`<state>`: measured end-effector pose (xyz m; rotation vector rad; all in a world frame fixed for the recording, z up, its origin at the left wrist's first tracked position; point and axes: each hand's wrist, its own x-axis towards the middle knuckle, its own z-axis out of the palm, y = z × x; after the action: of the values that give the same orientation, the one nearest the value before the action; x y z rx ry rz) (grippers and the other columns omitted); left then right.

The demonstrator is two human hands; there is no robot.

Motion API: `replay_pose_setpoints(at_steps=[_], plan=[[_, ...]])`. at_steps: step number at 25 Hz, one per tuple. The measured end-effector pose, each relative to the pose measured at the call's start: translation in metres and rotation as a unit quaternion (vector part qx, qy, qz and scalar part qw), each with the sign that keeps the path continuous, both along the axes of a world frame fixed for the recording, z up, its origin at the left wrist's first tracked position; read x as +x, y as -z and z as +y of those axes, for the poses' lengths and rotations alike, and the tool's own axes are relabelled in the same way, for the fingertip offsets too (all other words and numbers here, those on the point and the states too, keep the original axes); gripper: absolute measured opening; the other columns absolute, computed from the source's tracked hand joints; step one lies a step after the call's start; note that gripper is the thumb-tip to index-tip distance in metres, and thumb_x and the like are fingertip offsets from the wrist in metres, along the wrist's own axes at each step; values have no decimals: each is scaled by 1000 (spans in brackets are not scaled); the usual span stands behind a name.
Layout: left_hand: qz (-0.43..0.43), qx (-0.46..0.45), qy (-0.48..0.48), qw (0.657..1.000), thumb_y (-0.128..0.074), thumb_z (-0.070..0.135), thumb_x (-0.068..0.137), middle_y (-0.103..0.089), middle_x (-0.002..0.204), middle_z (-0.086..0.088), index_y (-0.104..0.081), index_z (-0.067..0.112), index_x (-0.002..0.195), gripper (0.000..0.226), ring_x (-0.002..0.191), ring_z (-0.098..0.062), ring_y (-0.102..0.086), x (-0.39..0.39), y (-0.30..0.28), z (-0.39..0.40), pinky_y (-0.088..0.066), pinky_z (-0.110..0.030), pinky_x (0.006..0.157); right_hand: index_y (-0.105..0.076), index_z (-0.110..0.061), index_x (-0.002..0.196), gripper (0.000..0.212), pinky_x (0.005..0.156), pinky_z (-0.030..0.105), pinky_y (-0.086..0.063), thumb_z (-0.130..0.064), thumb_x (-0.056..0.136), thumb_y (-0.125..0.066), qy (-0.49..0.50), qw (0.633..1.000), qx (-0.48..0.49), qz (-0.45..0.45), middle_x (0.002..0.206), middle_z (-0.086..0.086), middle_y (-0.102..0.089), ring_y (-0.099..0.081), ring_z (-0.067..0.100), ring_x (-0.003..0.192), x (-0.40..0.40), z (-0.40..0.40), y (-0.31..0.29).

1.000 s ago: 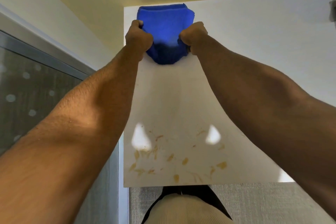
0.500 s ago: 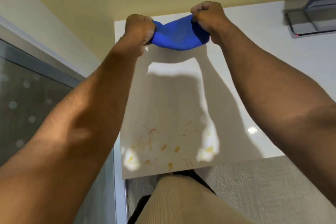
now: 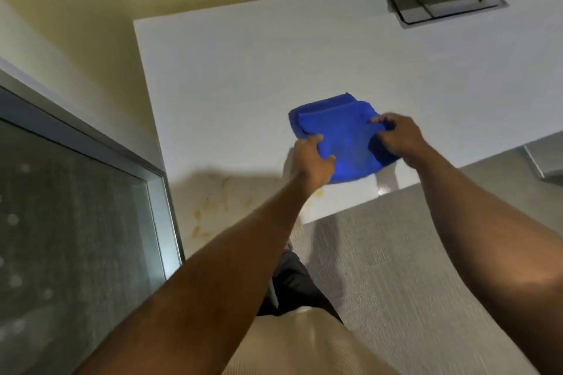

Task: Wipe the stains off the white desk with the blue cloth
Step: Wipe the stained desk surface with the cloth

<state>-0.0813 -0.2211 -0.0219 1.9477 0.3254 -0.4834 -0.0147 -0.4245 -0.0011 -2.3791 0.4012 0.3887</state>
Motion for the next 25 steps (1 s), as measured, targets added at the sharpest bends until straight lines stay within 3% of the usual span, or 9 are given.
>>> replay_pose_setpoints(at_steps=[2, 4, 7, 10, 12, 15, 17, 20, 25], plan=[[-16, 94, 66, 993, -66, 27, 89, -56, 135, -10, -58, 15, 134, 48, 124, -30, -55, -26, 16, 4, -44, -35, 106, -62, -20, 123, 40, 102, 43, -45, -13, 84, -60, -26, 989, -136, 51, 134, 11, -56, -53, 34, 120, -31, -8, 18], [-97, 171, 72, 978, -59, 31, 93, -62, 127, -8, -63, 17, 127, 37, 118, -28, -58, -32, 19, 30, -44, -33, 97, -54, -15, 132, 46, 102, 49, -43, -32, 89, -60, -52, 974, -221, -11, 141, 17, -48, -48, 39, 124, -50, -3, 25], [-134, 255, 32, 957, -51, 37, 95, -68, 120, -6, -67, 20, 119, 33, 111, -28, -62, -13, 14, 106, -48, -35, 93, -47, -9, 138, 57, 106, 48, -39, -43, 93, -55, -139, 959, -209, -134, 145, 19, -45, -45, 36, 130, -60, 23, 28], [-151, 432, 68, 887, -42, 35, 96, -66, 105, -15, -65, 12, 104, 34, 94, -34, -62, 0, 23, 189, -55, -44, 82, -37, -16, 146, 69, 115, 55, -25, -56, 92, -50, -209, 950, -193, -127, 155, 15, -31, -30, 33, 142, -48, 56, 42], [-154, 495, 130, 845, -43, 32, 97, -58, 112, -23, -58, 5, 108, 32, 95, -41, -57, 4, 37, 228, -52, -49, 80, -28, -26, 149, 75, 116, 61, -11, -68, 89, -41, -229, 948, -193, -105, 161, 10, -18, -15, 34, 147, -36, 69, 55], [-171, 481, 170, 843, -45, 34, 100, -42, 143, -27, -43, 5, 138, 48, 122, -51, -46, 16, 66, 264, -41, -55, 101, -16, -44, 149, 79, 113, 67, 3, -83, 82, -29, -230, 949, -204, -77, 164, 5, -4, 1, 37, 149, -22, 70, 77], [-166, 454, 173, 858, -34, 45, 102, -25, 159, -22, -30, 10, 152, 61, 142, -46, -28, 23, 78, 277, -26, -53, 115, -9, -50, 148, 79, 110, 70, 5, -87, 79, -22, -244, 937, -240, -69, 164, 6, 1, 5, 39, 148, -15, 65, 86], [-174, 453, 165, 858, -15, 54, 102, -11, 165, -12, -18, 18, 156, 66, 150, -37, -13, 24, 89, 284, -18, -54, 117, -5, -52, 147, 75, 109, 74, 1, -86, 81, -12, -245, 925, -278, -82, 164, 7, 3, 5, 42, 147, 4, 58, 89], [-183, 429, 106, 878, -6, 57, 102, -8, 166, -1, -10, 26, 156, 62, 153, -26, -7, 24, 100, 280, -9, -48, 120, -4, -47, 149, 75, 108, 73, 2, -83, 83, -9, -193, 933, -294, -76, 163, 10, 1, 4, 45, 147, 33, 79, 94]])
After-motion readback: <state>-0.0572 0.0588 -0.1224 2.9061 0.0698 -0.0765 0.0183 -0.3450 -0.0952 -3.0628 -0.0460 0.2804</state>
